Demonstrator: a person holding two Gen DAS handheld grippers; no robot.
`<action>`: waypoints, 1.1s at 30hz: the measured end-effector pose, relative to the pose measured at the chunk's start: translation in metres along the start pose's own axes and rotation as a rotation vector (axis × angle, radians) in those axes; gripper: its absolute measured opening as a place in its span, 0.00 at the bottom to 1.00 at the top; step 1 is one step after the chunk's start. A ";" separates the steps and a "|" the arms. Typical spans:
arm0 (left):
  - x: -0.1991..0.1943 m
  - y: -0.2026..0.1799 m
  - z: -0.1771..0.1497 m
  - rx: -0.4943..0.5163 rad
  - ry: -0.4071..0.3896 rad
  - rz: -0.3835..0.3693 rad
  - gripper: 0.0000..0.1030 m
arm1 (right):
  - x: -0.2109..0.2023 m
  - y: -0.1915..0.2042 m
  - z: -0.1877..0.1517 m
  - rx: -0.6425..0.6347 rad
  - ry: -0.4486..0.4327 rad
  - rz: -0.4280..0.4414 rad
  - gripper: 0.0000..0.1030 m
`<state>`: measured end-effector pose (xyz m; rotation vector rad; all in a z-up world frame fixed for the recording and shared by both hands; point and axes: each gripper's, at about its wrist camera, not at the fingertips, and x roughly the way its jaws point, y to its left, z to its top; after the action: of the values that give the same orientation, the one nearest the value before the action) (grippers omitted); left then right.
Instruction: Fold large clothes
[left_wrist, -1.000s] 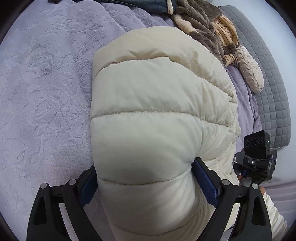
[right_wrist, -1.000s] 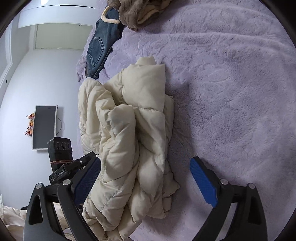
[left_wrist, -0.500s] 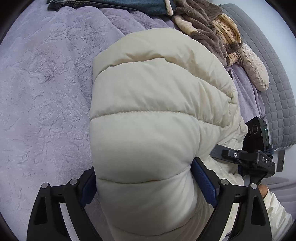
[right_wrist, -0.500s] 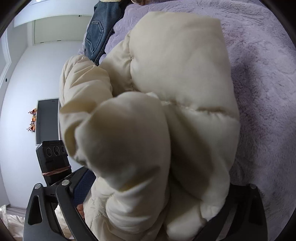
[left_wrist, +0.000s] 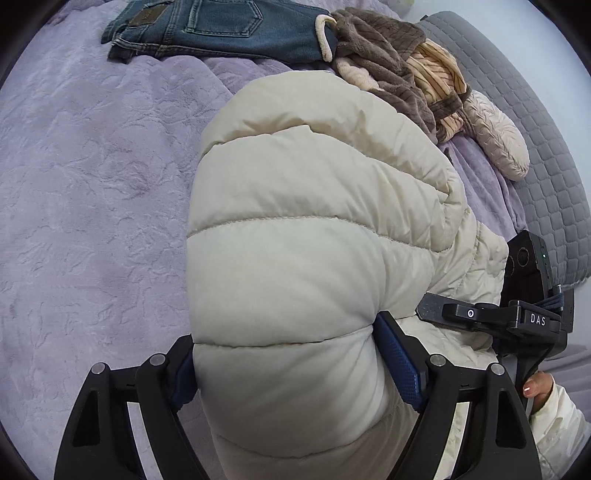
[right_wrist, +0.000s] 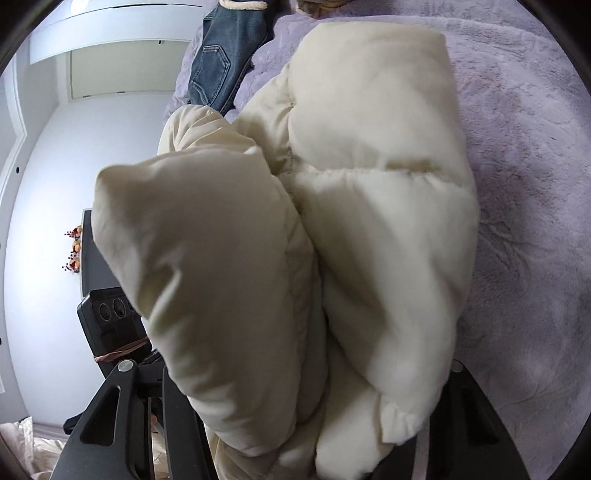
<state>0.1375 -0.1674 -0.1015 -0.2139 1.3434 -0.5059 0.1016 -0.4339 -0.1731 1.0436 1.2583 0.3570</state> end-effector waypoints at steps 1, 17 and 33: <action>-0.007 0.005 0.001 -0.005 -0.010 0.003 0.82 | 0.004 0.008 -0.002 -0.012 0.003 0.000 0.55; -0.103 0.159 -0.004 -0.187 -0.172 0.169 0.82 | 0.146 0.114 0.011 -0.203 0.152 0.037 0.56; -0.072 0.218 -0.004 -0.206 -0.181 0.259 0.85 | 0.231 0.124 0.006 -0.219 0.187 -0.099 0.62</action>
<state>0.1729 0.0568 -0.1334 -0.2450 1.2239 -0.1268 0.2203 -0.2031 -0.2131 0.7718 1.3978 0.5129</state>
